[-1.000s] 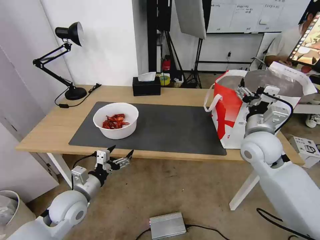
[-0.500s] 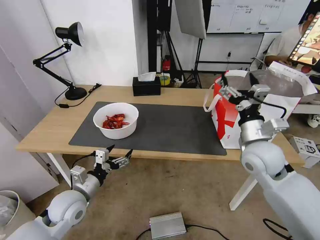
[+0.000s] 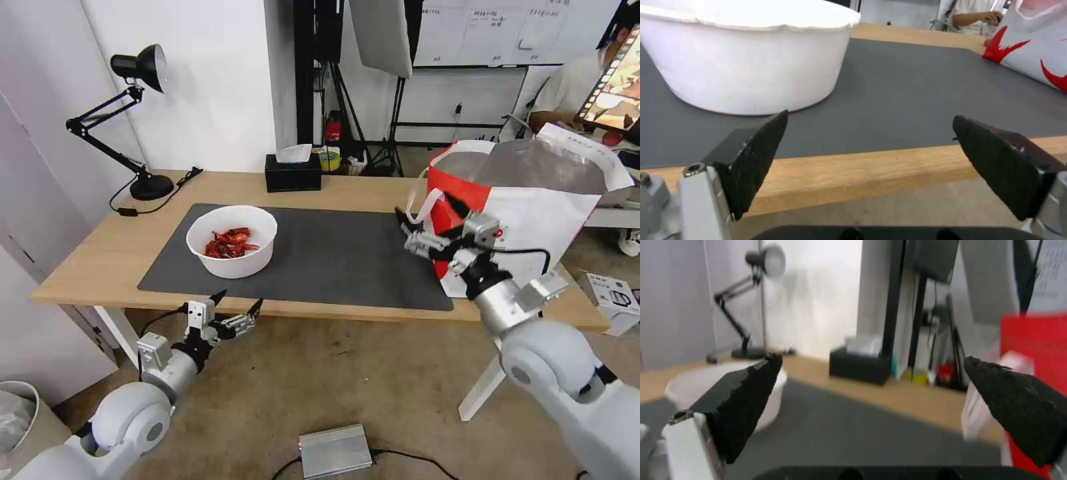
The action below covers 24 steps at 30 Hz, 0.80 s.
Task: Pick up the trash from the table and place it into the takeout bag.
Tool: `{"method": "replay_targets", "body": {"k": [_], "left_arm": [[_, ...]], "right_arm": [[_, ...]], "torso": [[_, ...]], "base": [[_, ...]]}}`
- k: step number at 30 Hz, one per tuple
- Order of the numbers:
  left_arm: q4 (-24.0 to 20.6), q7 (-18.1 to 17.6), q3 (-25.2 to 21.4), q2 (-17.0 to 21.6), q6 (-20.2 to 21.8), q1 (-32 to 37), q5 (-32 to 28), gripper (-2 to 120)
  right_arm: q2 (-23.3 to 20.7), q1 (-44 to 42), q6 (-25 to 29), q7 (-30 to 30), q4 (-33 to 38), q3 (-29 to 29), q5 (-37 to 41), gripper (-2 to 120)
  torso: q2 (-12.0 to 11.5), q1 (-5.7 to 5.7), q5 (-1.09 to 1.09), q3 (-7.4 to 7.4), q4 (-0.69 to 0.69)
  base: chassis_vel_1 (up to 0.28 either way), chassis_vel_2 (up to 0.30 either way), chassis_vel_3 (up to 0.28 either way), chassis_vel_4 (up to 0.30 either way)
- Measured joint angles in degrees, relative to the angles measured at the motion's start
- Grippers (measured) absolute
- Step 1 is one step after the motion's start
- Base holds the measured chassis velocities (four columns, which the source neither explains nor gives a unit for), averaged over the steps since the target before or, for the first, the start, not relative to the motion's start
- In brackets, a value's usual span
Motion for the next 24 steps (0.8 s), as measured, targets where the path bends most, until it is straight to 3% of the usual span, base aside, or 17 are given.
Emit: {"method": "replay_targets", "body": {"k": [10,24], "left_arm": [[-0.15,0.03,-0.16,-0.07,-0.12,0.17,0.04,100],[-0.26,0.44,-0.85,0.18,-0.19,0.7,0.06,100]], "right_arm": [[-0.81,-7.79,-12.1,3.24,4.09,0.53,0.46,100],[0.28,-13.29,-14.96,6.91,5.85,0.89,-0.72,100]], "torso": [[0.0,0.0,0.0,0.0,0.0],[0.0,0.0,-0.01,0.0,0.0]], "base": [[0.0,0.0,0.0,0.0],[0.0,0.0,0.0,0.0]]}}
